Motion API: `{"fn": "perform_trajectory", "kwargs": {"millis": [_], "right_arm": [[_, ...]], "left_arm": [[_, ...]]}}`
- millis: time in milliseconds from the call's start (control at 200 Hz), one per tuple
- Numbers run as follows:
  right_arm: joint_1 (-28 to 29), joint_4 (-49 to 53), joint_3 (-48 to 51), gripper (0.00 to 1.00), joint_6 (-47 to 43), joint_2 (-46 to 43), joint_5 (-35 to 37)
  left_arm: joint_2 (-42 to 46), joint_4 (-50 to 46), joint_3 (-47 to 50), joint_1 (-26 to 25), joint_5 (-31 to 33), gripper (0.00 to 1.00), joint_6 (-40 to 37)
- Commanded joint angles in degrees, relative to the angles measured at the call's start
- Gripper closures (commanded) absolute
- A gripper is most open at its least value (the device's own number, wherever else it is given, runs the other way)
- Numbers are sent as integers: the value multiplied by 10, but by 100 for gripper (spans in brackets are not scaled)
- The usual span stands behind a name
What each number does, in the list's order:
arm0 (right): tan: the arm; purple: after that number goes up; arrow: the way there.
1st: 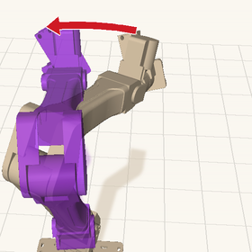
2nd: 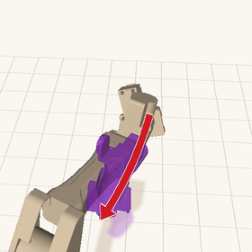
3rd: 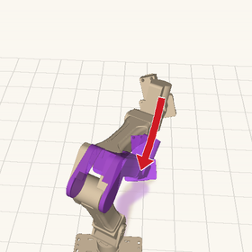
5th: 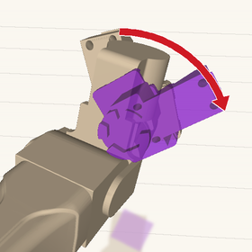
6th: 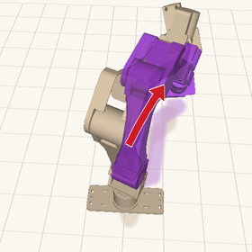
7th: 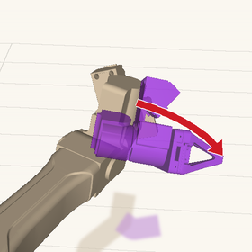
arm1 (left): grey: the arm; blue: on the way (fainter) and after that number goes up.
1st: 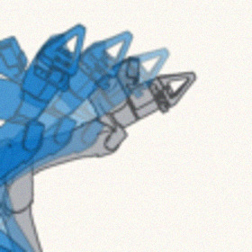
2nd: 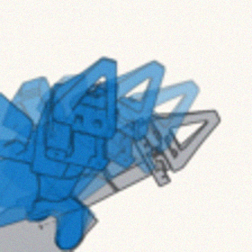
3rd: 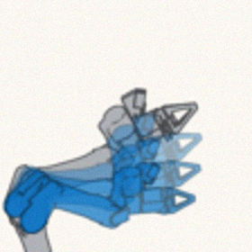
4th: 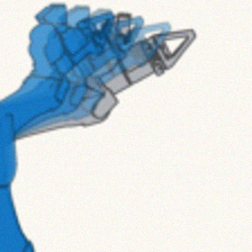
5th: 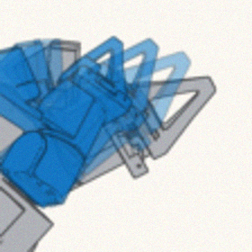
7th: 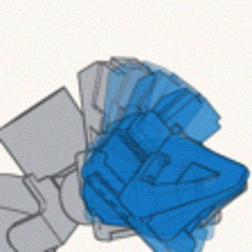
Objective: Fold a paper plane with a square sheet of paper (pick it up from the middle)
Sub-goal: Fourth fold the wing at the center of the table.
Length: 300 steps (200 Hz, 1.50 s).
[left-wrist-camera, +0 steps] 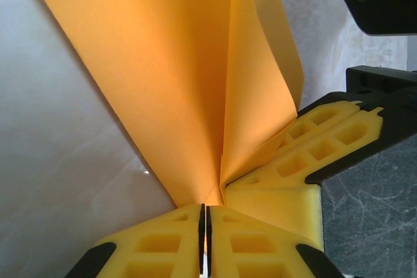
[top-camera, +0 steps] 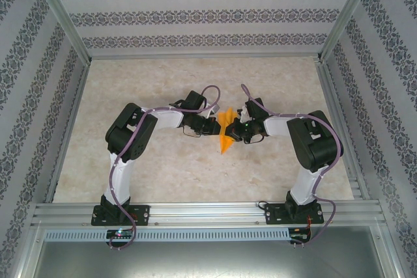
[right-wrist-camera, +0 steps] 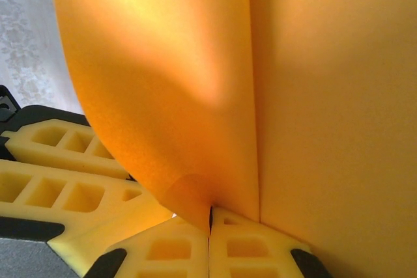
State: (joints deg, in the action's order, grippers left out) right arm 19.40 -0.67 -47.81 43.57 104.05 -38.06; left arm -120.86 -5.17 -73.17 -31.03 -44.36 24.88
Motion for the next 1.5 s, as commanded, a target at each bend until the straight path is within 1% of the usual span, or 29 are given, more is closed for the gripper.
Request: {"fn": "perform_trajectory", "kwargs": {"millis": [0, 175, 325, 570, 684, 764, 834, 1049, 1314, 1494], "right_arm": [[6, 17, -4, 95, -5, -2, -2], [7, 15, -7, 95, 2, -11, -3], [13, 18, -15, 95, 5, -12, -3], [19, 16, -18, 94, 10, -7, 0], [20, 7, -13, 94, 17, -10, -1], [20, 6, -14, 94, 21, -16, 1], [23, 2, -13, 94, 25, -19, 1], [24, -32, -5, 94, 47, -17, -6], [28, -21, -3, 92, 38, 1, 3], [27, -25, 4, 91, 38, 10, 10]], "left_arm": [[-5, -48, -8, -10, 12, 87, -29], [-20, -56, -10, -15, 24, 90, -40], [-28, -47, -2, -17, 26, 90, -48], [-42, -58, -6, -19, 31, 92, -60], [-43, -65, -5, -19, 40, 94, -67], [-44, -71, -6, -20, 43, 98, -73], [-47, -77, -7, -21, 48, 100, -77], [-52, -70, -5, -20, 46, 100, -73], [-45, -66, -1, -20, 45, 100, -72], [-29, -40, 9, -20, 28, 100, -49]]}}
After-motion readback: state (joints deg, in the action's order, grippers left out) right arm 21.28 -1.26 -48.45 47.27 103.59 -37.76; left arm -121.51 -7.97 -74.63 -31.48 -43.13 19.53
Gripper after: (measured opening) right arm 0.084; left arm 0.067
